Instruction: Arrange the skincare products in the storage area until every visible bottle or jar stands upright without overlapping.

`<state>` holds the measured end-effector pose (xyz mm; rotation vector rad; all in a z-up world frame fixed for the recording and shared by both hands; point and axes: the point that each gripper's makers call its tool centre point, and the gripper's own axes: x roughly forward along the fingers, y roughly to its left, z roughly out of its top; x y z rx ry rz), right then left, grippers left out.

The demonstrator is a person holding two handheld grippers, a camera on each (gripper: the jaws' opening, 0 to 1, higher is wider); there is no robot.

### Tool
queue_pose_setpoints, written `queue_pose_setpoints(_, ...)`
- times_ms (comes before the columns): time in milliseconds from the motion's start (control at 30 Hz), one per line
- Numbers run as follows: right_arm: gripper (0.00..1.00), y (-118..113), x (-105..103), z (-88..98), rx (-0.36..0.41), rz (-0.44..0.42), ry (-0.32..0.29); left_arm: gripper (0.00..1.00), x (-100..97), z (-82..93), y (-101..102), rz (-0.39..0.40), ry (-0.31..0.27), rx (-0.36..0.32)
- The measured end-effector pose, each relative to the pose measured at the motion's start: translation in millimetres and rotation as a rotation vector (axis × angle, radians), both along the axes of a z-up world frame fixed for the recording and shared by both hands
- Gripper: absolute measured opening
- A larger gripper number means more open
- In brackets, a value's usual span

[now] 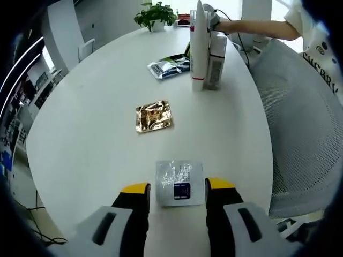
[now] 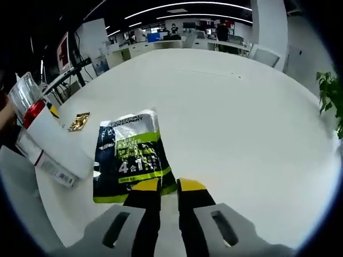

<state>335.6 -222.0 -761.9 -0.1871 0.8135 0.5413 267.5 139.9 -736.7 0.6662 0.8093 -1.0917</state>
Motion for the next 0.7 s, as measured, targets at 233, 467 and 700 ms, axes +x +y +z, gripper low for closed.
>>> queue_pose_setpoints(233, 0.03, 2.5, 1.4, -1.6, -0.002, 0.018, -0.002, 0.51, 22.3, 3.9, -27.4, 0.032, -0.038, -0.020)
queue_pose_setpoints(467, 0.01, 5.3, 0.8, -0.9, -0.058, 0.069, -0.011, 0.55, 41.6, -1.2, -59.2, 0.084, -0.032, -0.049)
queue_pose_setpoints(700, 0.01, 6.6, -1.4, -0.6, -0.049, 0.077, -0.020, 0.60, 50.8, -9.6, -81.0, 0.106, -0.015, -0.040)
